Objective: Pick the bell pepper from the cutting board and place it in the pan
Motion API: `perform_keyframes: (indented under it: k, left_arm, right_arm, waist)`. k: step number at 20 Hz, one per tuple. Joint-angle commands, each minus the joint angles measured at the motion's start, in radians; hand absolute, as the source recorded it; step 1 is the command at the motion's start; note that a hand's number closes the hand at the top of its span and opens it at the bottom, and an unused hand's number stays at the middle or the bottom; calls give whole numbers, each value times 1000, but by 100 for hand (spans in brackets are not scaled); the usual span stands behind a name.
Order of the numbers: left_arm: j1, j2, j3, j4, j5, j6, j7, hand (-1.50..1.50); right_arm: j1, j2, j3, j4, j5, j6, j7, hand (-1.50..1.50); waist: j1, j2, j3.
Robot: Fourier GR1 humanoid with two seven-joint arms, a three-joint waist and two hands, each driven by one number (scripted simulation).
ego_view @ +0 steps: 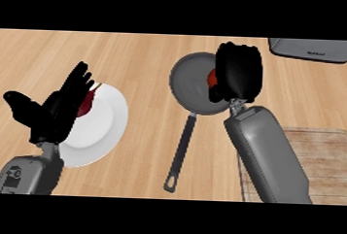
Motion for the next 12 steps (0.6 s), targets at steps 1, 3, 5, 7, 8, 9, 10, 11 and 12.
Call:
perform_keyframes:
  k: [1, 3, 5, 7, 8, 9, 10, 11, 12]
  left_arm:
    - [-18, -7, -19, 2, -6, -7, 3, 0]
    - [-39, -18, -34, 14, -13, -8, 2, 0]
    - [-60, -9, -28, 17, -21, -1, 14, 0]
    - [-53, -5, -21, 9, -6, -15, 10, 0]
    - [-25, -7, -17, 10, -11, -8, 0, 0]
    - [-43, -31, -19, 30, -19, 18, -1, 0]
    - [-62, -1, 10, 33, -10, 8, 2, 0]
    - [-63, -28, -7, 41, -15, 19, 0, 0]
    - [-28, -20, -14, 9, -10, 4, 3, 0]
  right_arm:
    - [-141, 5, 43, 39, -17, 8, 313, 150]
    - [-191, 5, 72, 88, -36, -14, 438, 150]
    - [-271, 5, 99, 129, -51, -22, 565, 150]
    - [-340, 5, 100, 212, -86, -50, 649, 150]
    - [-308, 5, 144, 238, -120, -113, 686, 150]
    - [-346, 5, 170, 256, -130, -136, 704, 150]
    - [-394, 5, 129, 303, -140, -150, 693, 150]
    - [-392, 5, 173, 312, -173, -175, 730, 150]
    - [-406, 5, 185, 312, -185, -183, 748, 150]
  waist:
    - [46, 11, 2]
    - [54, 22, 2]
    - [42, 19, 3]
    - [44, 24, 3]
    - [28, 22, 4]
    - [6, 21, 4]
    - [-1, 23, 4]
    - [-1, 22, 4]
    - [-11, 15, 5]
